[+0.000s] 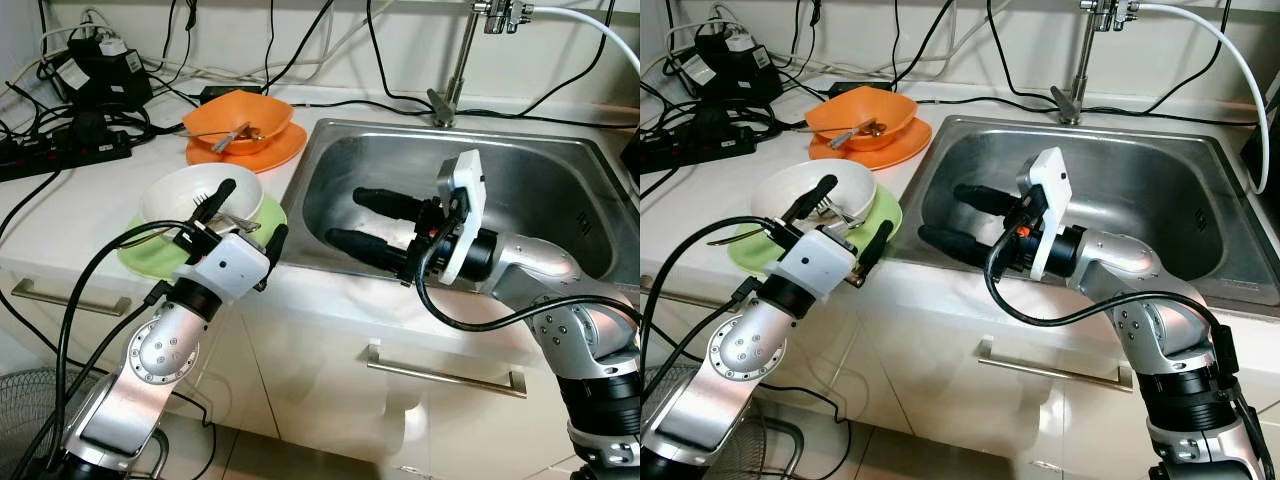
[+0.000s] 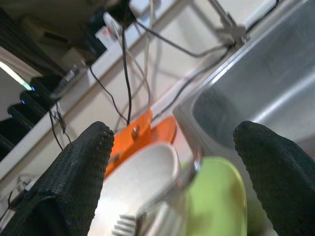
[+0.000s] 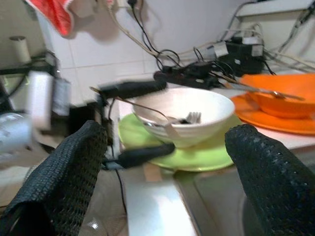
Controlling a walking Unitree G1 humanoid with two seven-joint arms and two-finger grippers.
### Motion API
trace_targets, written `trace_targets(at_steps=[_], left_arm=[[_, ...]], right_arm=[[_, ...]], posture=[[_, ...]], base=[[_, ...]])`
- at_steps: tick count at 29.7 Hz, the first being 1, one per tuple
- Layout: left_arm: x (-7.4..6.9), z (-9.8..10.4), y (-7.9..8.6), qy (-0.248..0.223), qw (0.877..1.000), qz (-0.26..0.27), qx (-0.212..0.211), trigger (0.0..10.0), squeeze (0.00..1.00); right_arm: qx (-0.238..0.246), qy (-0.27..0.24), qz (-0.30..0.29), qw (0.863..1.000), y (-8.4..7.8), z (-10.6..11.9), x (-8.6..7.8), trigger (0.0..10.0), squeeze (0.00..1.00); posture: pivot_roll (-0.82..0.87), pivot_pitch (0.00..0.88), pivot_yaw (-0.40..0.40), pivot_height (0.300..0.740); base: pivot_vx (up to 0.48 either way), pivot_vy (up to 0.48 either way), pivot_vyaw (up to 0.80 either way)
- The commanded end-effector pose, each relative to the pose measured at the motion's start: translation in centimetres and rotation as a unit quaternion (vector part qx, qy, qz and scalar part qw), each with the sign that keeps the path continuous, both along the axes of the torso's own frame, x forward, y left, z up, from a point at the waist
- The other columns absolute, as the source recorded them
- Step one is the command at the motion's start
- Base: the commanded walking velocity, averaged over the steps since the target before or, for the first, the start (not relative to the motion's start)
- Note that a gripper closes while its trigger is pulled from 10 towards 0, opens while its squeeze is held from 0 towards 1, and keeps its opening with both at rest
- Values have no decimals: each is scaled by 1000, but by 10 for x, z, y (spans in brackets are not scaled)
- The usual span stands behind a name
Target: Kitchen organization
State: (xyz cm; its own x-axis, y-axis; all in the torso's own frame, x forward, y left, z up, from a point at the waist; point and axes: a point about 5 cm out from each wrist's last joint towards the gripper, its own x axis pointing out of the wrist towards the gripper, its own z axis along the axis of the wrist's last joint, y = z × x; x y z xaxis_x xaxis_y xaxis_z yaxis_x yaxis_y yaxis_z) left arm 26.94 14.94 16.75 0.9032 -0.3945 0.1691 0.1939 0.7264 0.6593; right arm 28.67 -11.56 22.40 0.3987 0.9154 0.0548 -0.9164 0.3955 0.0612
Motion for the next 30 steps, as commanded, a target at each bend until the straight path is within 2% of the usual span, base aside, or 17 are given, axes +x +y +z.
trace_targets(at_steps=[1, 9, 10, 11, 12, 13, 14, 24, 30], left_arm=[[2, 1, -2, -3, 1000, -9, 6, 10000, 0], [13, -6, -2, 4, 1000, -14, 2, 10000, 0], [15, -6, -4, 0, 1000, -20, 3, 8118, 0], [15, -6, -4, 0, 1000, -20, 3, 8118, 0], [18, -7, -7, -3, 1000, -30, 0, 2353, 0], [18, -7, -7, -3, 1000, -30, 0, 2353, 0], [19, -7, -9, -4, 999, -33, -3, 0, 0], [18, -11, -16, -6, 999, -51, -16, 0, 0], [15, -10, -14, -13, 999, -45, -26, 0, 0]], right_arm=[[-2, 2, 13, 1000, 2, 0, -4, 10000, 0], [-3, 4, 24, 1000, 8, -4, -10, 10000, 0], [-3, 4, 25, 1000, 10, -4, -11, 10000, 0], [-3, 4, 25, 1000, 10, -4, -11, 10000, 0], [-1, 3, 27, 1000, 11, -4, -12, 10000, 0], [-1, 3, 27, 1000, 11, -4, -12, 10000, 0], [0, 3, 28, 1000, 12, -4, -13, 10000, 0], [-3, 9, 30, 1000, 11, -6, -17, 10000, 0], [-3, 10, 28, 1000, 13, -8, -16, 10000, 0]], posture=[[-59, 0, 58, 740], [-66, 2, 58, 740], [-66, 1, 57, 740], [-66, 1, 57, 740], [-71, 1, 60, 740], [-71, 1, 60, 740], [-71, 1, 60, 740], [-79, 8, 59, 740], [-78, 8, 57, 740]], base=[[0, 0, 0], [0, 0, 0], [0, 0, 0], [0, 0, 0], [0, 0, 0], [0, 0, 0], [0, 0, 0], [0, 0, 0], [0, 0, 0]])
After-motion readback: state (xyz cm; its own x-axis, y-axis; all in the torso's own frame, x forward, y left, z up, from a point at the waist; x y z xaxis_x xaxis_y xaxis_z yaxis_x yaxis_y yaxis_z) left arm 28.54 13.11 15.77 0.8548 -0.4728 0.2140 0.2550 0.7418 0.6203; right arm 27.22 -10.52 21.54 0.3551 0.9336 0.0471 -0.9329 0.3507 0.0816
